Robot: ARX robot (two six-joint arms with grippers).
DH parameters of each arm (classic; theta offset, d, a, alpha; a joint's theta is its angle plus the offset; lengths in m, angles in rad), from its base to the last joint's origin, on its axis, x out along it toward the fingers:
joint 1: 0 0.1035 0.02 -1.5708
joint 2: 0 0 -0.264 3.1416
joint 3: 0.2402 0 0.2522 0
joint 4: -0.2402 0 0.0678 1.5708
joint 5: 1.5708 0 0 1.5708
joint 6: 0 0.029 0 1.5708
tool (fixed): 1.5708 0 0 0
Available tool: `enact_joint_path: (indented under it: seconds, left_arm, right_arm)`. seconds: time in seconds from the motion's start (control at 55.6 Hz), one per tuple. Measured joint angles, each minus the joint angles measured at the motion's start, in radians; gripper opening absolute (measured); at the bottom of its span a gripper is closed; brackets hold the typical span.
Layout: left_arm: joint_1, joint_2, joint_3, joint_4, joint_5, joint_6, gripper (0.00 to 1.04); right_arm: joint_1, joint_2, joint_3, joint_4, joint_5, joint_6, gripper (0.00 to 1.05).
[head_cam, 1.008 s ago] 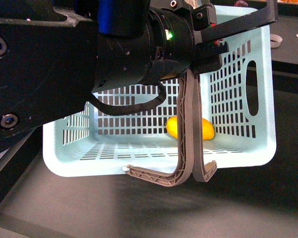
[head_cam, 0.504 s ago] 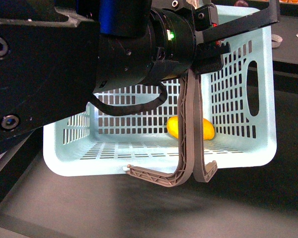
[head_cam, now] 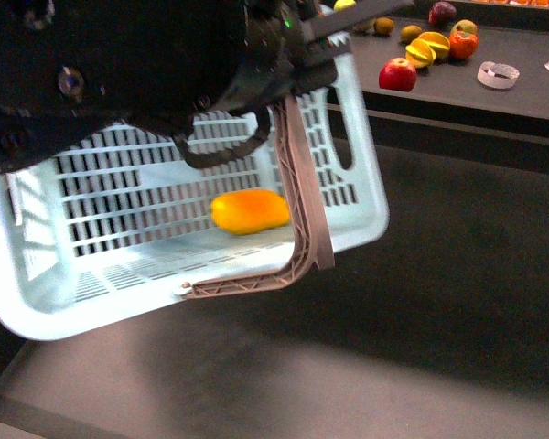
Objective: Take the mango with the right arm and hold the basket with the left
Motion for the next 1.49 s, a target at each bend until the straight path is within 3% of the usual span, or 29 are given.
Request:
enact_joint_path:
  seconds: [0.144,0.45,0.72,0.99,1.098,1.314,1.458,1.494]
  left_arm:
    - [0.052,0.003,0.026,-0.056,-0.055,-0.200,0.06]
    - [0.138,0.064,0.054,-0.079,-0.074,-0.669,0.06]
    - [0.208,0.187,0.168,-0.080,-0.079,-0.872,0.06]
    - [0.240,0.304,0.271,-0.163,-0.014,-0.986,0.06]
    - [0.237,0.311,0.295,-0.209,0.006,-1.003,0.23]
    - [0.225,0.211,0.251,-0.317,-0.082,-0.932,0.74]
    - [0.220,0.065,0.134,-0.303,-0.111,-0.866,0.98]
    - [0.221,0.017,0.090,-0.293,-0.119,-0.851,0.97]
  right_arm:
    - [0.000,0.000,0.000,0.000,0.000,0.000,0.97]
    - [0.000,0.000,0.000,0.000,0.000,0.000,0.97]
    - [0.000,0.000,0.000,0.000,0.000,0.000,0.97]
    - [0.000,0.000,0.000,0.000,0.000,0.000,0.97]
    - [0.000,0.000,0.000,0.000,0.000,0.000,0.97]
    - [0.000,0.000,0.000,0.000,0.000,0.000,0.97]
    - [0.000,0.000,0.000,0.000,0.000,0.000,0.97]
    - [0.000,0.000,0.000,0.000,0.000,0.000,0.97]
